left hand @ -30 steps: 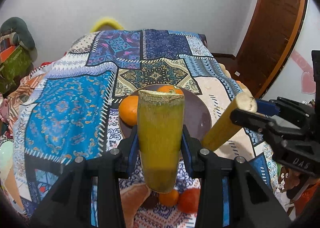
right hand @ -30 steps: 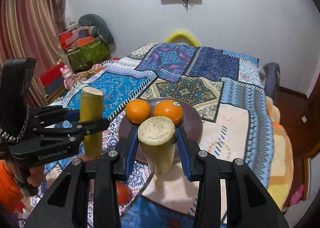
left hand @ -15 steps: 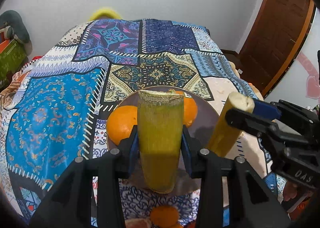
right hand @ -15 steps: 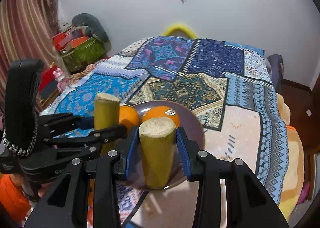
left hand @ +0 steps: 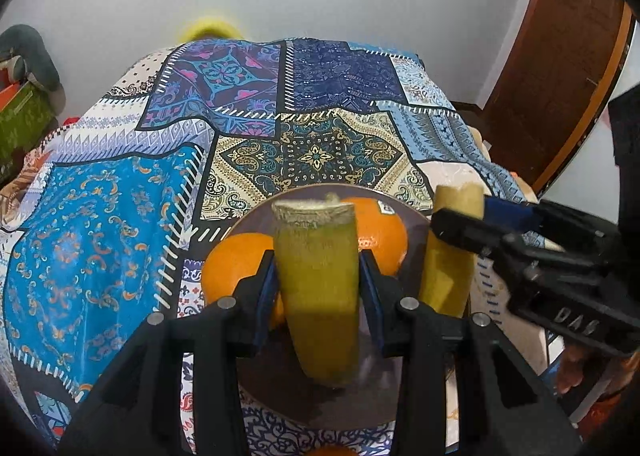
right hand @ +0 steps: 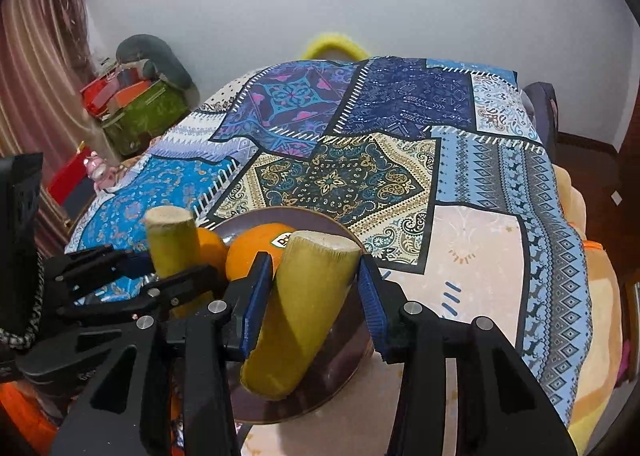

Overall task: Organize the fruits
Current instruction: 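Lay the cob and sugarcane on the plate beside the oranges and release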

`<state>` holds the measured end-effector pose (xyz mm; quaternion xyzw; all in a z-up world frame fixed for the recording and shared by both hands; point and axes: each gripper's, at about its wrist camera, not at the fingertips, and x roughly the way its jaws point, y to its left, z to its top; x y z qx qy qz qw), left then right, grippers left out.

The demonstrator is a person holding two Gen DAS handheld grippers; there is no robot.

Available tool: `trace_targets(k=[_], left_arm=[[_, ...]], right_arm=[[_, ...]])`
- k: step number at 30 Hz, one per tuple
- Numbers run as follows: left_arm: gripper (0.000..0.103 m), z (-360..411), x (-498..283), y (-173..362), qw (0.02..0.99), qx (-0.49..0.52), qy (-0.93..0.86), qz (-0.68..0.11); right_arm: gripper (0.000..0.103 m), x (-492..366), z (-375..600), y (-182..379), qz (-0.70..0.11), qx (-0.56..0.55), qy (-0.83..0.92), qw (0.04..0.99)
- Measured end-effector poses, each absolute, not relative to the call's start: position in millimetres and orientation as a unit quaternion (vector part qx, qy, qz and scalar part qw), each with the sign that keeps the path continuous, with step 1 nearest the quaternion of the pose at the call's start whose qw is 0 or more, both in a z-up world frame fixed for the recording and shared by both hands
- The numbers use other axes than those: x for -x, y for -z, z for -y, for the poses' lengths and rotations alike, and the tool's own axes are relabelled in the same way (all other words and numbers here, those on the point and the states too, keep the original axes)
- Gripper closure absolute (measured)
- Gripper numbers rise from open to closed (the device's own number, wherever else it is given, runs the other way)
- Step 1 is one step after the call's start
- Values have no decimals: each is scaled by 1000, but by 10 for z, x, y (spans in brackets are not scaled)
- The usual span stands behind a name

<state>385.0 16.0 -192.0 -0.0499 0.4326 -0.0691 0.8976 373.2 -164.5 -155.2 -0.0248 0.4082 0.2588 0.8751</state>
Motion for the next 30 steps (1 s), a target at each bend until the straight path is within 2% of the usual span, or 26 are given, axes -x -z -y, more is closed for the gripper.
trace_targets(k=[7,10,20,30], left_arm=[[61,-126,-3840,1869,904,42,62,-421],[53,-107,-3804,1827,907,43,67,-413],[53,-85,-3493,1618,911,37,64,-406],[32,-223,-2811,1173,929,31,52,-366]], right_arm=[[54,-3786,1620,1659,-416,55,-240,875],[53,-3757,1646,1669,-413,66,-238,877],[53,-3468,1754,1469,-396,86,-234,884],[50,-2872,1836,1150,-369,86,-230,896]])
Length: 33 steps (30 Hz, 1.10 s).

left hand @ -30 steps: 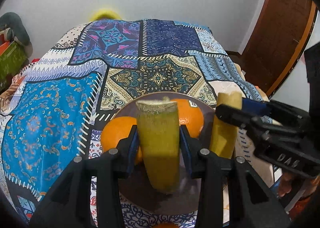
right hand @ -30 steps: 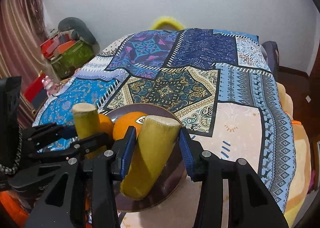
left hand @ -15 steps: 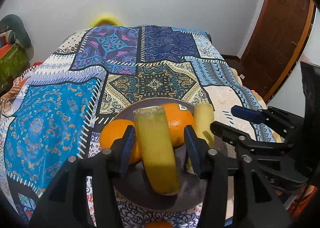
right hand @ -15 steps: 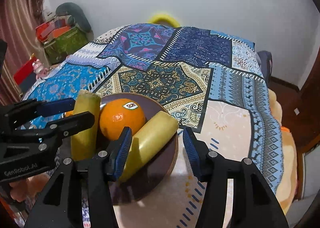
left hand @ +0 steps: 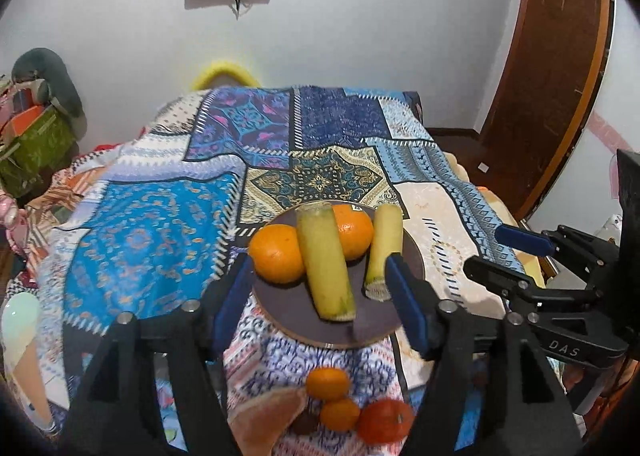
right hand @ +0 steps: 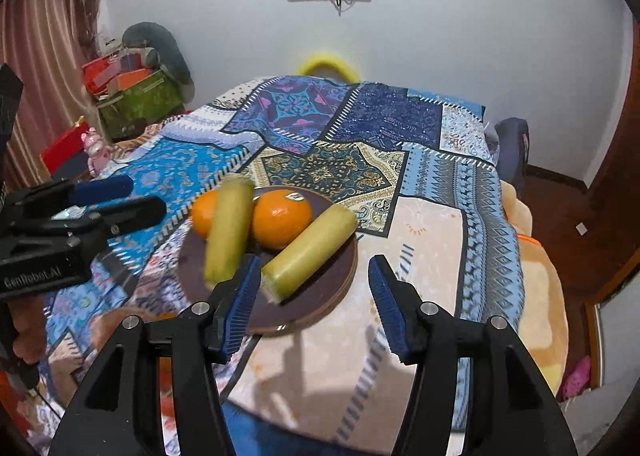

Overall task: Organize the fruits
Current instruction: 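Lay the cob and sugarcane on the plate beside the oranges and release, then grasp the pomelo segment with the left tool while the right tool grasps the tomato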

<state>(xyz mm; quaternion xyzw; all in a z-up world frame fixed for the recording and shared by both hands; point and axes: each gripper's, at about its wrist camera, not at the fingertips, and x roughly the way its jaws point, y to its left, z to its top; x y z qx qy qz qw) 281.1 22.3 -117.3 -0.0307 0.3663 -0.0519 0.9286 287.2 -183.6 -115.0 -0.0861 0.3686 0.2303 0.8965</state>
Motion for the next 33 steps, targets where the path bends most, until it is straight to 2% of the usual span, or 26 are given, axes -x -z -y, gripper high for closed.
trace_targets(k=[1,3,5,10,13,25,33], left_arm=[[31,-239,-2726,1136,931,29,51,-361],[21,-256,-2590,1091,934,21,43,-354],[15,-277,-2437,1046,938,10,34,-344],[10,-360,-2154,1035,936,1,31,-350],[7,-432,-2032,1078,933,1,24,-358],[7,-733,-1783,1482,916,21,20,-400],[29,-829,-1818,1913,892,22,28,-450]], right_arm=[[50,-2818,1834,1133,-368,86,-231,896],[50,-2699,1832,1093,-366,84,-235,897],[50,-2569,1828,1058,-363,83,-239,897],[43,-2293,1812,1032,-353,81,-242,900],[43,-2178,1789,1042,-352,82,-245,899],[42,-1898,1517,1328,-384,104,-263,879],[42,-1904,1317,1625,-425,112,-271,856]])
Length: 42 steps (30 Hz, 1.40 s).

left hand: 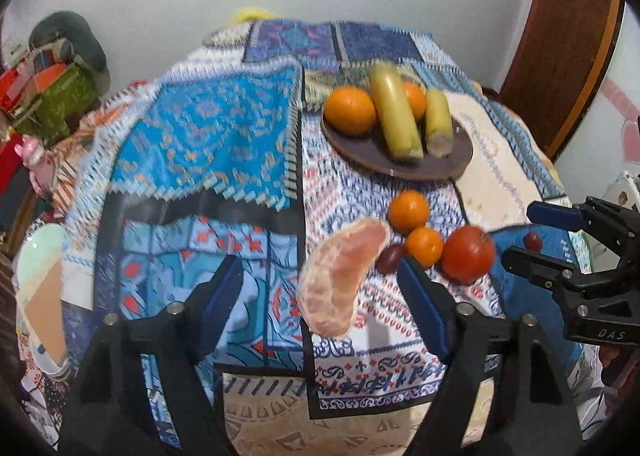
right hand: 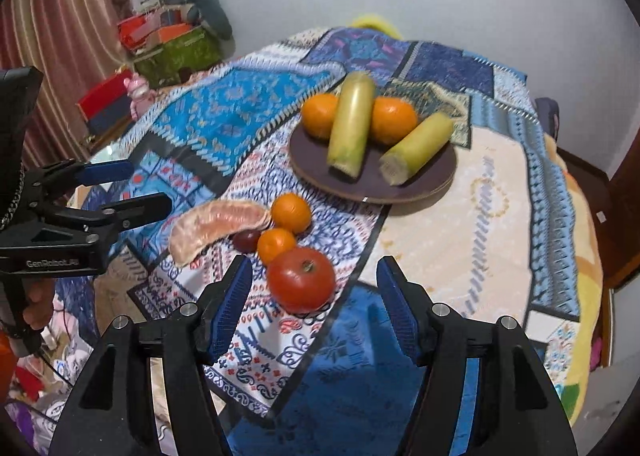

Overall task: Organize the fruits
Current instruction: 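Grasp the pomelo segment with the left tool while the right tool grasps the tomato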

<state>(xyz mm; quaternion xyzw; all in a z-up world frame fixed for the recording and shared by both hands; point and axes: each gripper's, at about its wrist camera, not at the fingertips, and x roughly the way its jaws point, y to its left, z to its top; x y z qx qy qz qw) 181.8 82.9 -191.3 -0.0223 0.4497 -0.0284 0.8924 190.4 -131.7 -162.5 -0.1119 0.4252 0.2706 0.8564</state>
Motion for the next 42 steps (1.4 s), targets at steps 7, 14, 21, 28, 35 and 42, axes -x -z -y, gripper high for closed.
trace_targets(k=[7,14,21,28,35,42], left_arm=[[35,-788,-1895,2176,877,18,50,-477],[38,-798,-2068,2380,867,10,55,-495],[38,-819,-2189,2490,864,11,62,-499],[53,-833,-2248,2514,863,36,75,-499],[56,-796,-2199,2448,864,34,65,-498],[57,-804,-2154,2179,880,35,56,-470]], right_arm=[[42,-1954,1211,1825,-452,117,-269,843],[42,-2034,1174,2016,-479,115,-266,829],[42,-2062,1141,2107,-487,115,-269,823],[49,-2097,1150,2127,-485,109,-273,824],[57,-2086,1156,2096,-486,101,-285,820],[57,-2103,1274,1970,-472,88,-279,832]])
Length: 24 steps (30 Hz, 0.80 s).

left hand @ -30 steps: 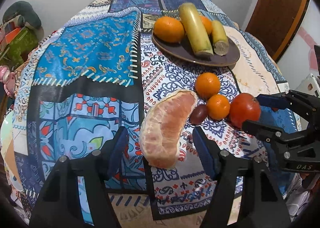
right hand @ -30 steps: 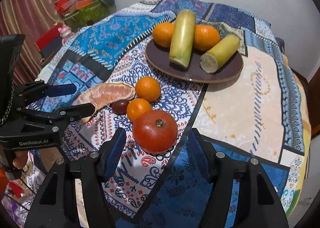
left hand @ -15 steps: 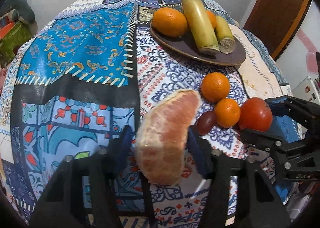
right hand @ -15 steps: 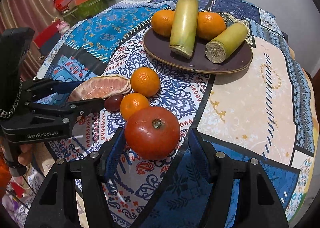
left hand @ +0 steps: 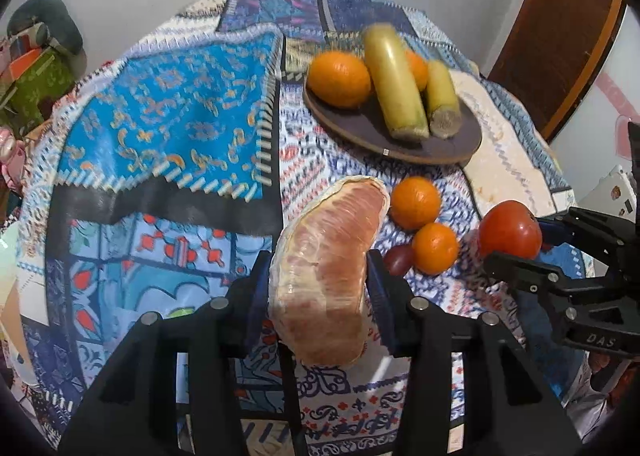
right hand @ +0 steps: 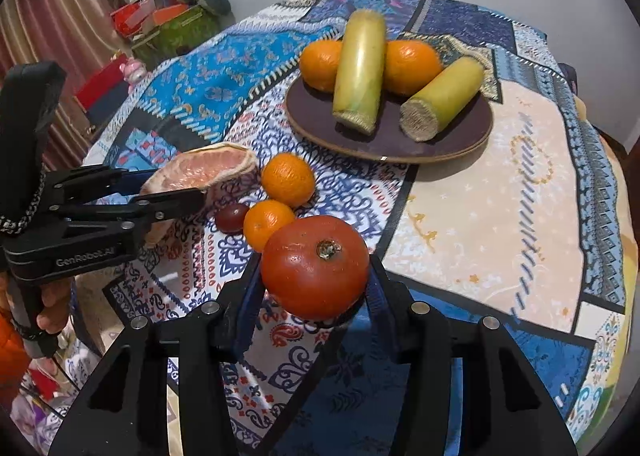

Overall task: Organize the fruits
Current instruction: 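Grasp the pomelo segment with the left tool while the right tool grasps the tomato, then carry the pomelo segment and tomato onto the plate and release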

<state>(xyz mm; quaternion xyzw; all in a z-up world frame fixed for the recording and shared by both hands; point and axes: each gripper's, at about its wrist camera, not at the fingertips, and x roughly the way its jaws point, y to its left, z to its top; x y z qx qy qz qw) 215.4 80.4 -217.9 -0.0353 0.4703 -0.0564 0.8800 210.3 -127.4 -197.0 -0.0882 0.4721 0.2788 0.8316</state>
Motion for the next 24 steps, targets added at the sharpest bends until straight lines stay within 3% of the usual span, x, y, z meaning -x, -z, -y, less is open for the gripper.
trace_targets(k=[24], left_arm=[[57,-526,-2850,1539,916,58,77,-390]], right_arm=[[57,-2732,1527,1473,-403,66,-256,876]])
